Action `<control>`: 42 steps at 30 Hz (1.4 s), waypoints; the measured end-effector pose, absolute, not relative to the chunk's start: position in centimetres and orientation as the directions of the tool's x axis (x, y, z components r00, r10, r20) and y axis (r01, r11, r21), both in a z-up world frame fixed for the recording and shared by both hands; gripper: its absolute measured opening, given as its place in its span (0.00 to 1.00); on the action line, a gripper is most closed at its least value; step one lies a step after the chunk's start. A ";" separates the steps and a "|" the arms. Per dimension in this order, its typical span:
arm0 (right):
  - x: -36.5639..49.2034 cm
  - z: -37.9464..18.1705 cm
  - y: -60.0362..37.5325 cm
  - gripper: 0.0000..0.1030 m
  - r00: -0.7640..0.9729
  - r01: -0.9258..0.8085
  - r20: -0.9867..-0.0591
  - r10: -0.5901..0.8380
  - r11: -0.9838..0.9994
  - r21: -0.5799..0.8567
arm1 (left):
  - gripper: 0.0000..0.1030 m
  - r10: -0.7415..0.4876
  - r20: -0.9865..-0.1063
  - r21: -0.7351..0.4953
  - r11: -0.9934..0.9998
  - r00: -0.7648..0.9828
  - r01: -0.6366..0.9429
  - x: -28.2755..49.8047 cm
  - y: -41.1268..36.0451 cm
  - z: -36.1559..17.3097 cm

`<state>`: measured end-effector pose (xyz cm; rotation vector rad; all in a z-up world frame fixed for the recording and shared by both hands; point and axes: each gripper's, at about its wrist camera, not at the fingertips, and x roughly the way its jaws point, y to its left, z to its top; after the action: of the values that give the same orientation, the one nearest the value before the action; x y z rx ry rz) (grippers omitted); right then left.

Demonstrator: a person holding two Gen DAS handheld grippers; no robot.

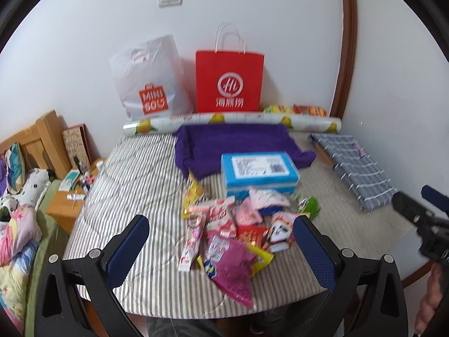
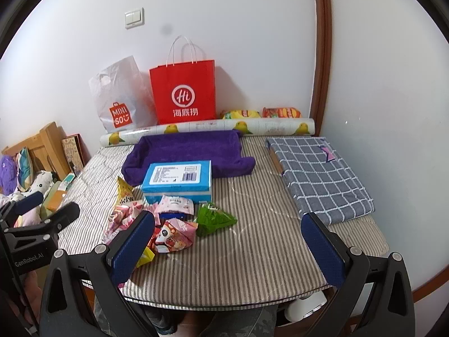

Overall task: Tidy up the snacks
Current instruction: 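Lower the left tool onto the large pink snack bag and close it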

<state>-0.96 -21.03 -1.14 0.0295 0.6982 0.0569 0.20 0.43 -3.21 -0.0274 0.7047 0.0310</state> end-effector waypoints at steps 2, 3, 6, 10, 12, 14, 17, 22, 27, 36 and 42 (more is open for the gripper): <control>-0.7 -1.7 -21.2 1.00 0.756 -0.040 -0.651 0.066 0.998 0.054 | 1.00 0.019 -0.670 -0.022 0.999 0.742 -0.045 0.4 0.8 -4.5; -0.3 -2.3 -21.4 1.00 0.748 -0.036 -0.660 0.068 0.997 0.061 | 1.00 0.016 -0.680 -0.025 0.999 0.733 -0.046 0.3 1.0 -5.4; 0.4 -3.4 -21.8 1.00 0.730 -0.024 -0.681 0.068 0.997 0.074 | 1.00 -0.008 -0.714 -0.047 0.998 0.700 -0.036 0.4 1.4 -7.7; 1.5 -5.2 -22.1 1.00 0.703 -0.010 -0.708 0.067 0.996 0.085 | 1.00 -0.037 -0.750 -0.071 0.997 0.660 -0.025 0.7 1.2 -10.3; 2.0 -6.1 -22.1 1.00 0.687 -0.007 -0.724 0.065 0.997 0.083 | 1.00 -0.048 -0.766 -0.081 0.996 0.641 -0.023 1.2 1.1 -11.4; 2.3 -6.9 -21.9 1.00 0.676 -0.011 -0.734 0.058 0.998 0.068 | 1.00 -0.046 -0.776 -0.077 0.997 0.629 -0.023 1.6 0.8 -12.2; 2.7 -7.9 -21.4 1.00 0.666 -0.024 -0.744 0.049 0.999 0.044 | 1.00 -0.036 -0.789 -0.065 0.998 0.614 -0.025 2.3 0.5 -13.0; 3.5 -9.5 -21.6 1.00 0.637 -0.028 -0.769 0.057 0.998 0.051 | 0.94 -0.037 -0.807 -0.068 0.997 0.590 -0.031 3.2 0.6 -14.4; 4.3 -11.1 -21.9 1.00 0.608 -0.019 -0.793 0.046 0.999 0.043 | 0.76 -0.044 -0.822 -0.072 0.997 0.567 -0.026 4.2 0.6 -15.4; 5.0 -12.2 -22.2 1.00 0.608 -0.044 -0.790 0.082 0.997 0.070 | 0.65 -0.091 -0.815 -0.116 0.993 0.572 -0.006 4.5 1.1 -15.4; 5.9 -12.6 -22.3 1.00 0.623 -0.054 -0.772 0.126 0.991 0.119 | 0.63 -0.122 -0.802 -0.150 0.989 0.585 0.000 4.7 1.8 -14.4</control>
<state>5.86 -22.32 -12.58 0.0868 0.8923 0.1038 4.71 1.84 -14.44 -0.1388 0.9442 -0.0712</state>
